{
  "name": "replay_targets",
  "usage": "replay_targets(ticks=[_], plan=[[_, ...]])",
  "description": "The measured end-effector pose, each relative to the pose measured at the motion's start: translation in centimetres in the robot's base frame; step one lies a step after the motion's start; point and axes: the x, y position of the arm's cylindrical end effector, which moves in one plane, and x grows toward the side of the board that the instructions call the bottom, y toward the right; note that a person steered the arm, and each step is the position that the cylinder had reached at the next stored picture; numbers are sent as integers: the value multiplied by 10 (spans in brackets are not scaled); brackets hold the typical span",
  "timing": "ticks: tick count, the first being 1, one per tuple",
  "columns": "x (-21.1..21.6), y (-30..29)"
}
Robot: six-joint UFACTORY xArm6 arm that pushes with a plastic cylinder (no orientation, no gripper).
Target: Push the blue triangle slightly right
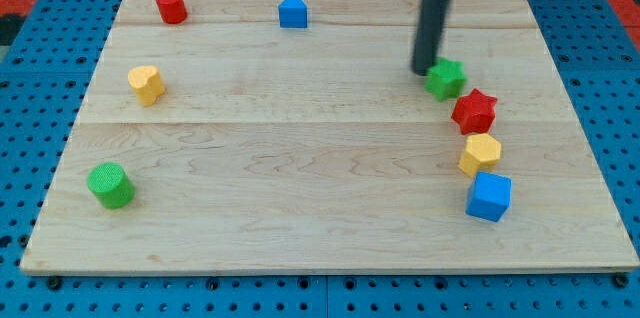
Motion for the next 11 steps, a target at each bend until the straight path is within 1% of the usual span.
replay_targets(ticks=[1, 2, 3, 4, 5, 6, 7, 8, 9, 10, 11], plan=[[-7, -1], [-60, -15], [-101, -1], [-106, -1], [-106, -24], [-68, -101], [-46, -225], [-110, -246], [-142, -158], [-116, -96], [-129, -144]])
